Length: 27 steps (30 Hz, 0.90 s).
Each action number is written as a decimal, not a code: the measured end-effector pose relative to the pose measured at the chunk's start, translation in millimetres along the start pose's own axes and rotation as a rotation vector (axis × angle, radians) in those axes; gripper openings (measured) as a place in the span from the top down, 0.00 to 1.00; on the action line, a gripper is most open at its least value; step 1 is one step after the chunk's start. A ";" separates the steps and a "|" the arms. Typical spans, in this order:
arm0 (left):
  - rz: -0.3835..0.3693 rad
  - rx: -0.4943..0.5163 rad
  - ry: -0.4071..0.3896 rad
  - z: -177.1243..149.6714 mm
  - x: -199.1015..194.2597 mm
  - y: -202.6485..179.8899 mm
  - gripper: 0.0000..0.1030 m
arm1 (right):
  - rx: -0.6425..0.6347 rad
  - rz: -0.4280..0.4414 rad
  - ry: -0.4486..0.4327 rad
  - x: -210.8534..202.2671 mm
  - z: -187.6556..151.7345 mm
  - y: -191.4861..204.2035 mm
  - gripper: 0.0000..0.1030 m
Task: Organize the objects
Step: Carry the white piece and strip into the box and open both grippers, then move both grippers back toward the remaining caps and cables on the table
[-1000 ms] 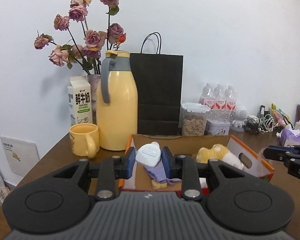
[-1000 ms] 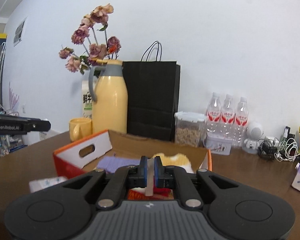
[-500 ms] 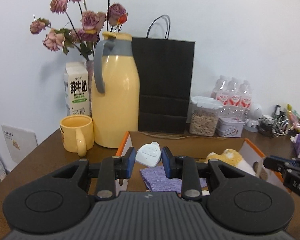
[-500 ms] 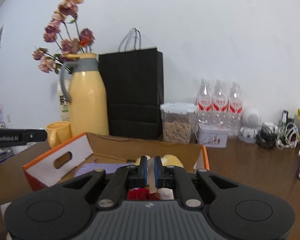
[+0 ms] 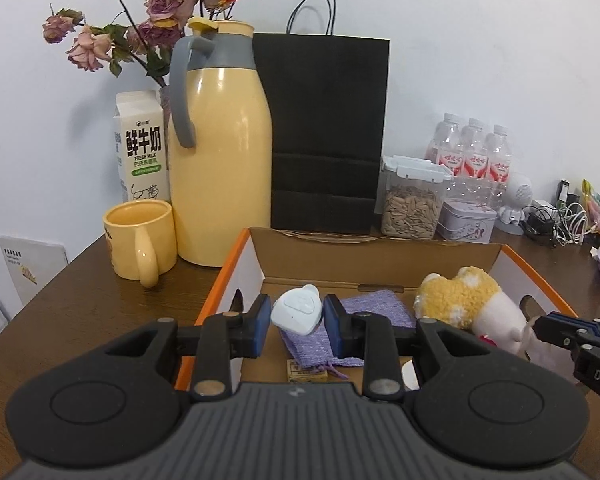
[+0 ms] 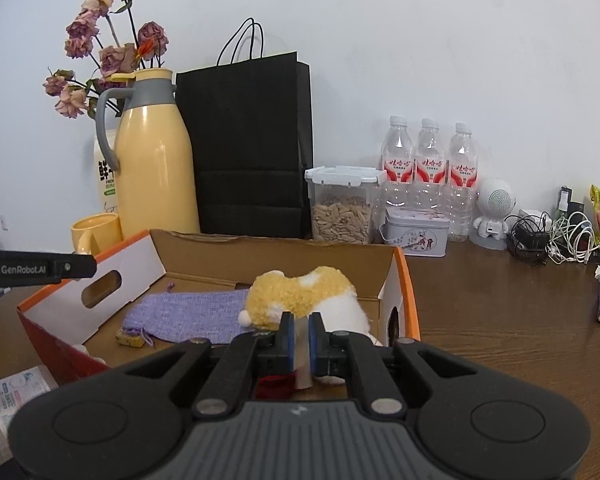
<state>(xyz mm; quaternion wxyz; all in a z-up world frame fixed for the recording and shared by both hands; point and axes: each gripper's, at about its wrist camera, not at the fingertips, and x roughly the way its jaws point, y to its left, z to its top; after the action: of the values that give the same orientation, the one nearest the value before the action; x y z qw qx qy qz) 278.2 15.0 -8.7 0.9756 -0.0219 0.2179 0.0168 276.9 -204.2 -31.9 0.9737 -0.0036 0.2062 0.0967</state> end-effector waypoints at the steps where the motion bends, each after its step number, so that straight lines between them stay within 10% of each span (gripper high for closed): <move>1: -0.001 0.006 -0.005 -0.2 -1.4 -1.1 0.65 | 0.005 0.000 0.001 -0.3 -0.7 -0.1 0.88; 5: 0.014 0.032 -0.042 -1.1 -8.8 -6.7 0.20 | 0.017 -0.004 -0.008 -2.6 -0.5 -0.4 0.70; 7: 0.013 0.038 -0.057 -1.2 -12.2 -8.4 0.04 | 0.014 -0.006 -0.019 -4.2 -1.0 0.9 0.28; 10: 0.023 0.033 -0.073 -1.4 -15.0 -8.9 0.00 | -0.001 -0.016 -0.041 -7.0 -1.6 4.1 0.04; 27: 0.040 0.010 -0.082 2.6 -30.5 -3.8 0.00 | 0.001 -0.019 -0.048 -14.5 -1.3 5.4 0.00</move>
<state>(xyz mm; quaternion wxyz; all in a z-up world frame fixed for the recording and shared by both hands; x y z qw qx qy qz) 251.9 10.7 6.8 0.9833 -0.0118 0.1781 0.0358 262.4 -201.7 -27.1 0.9793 -0.0029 0.1826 0.0875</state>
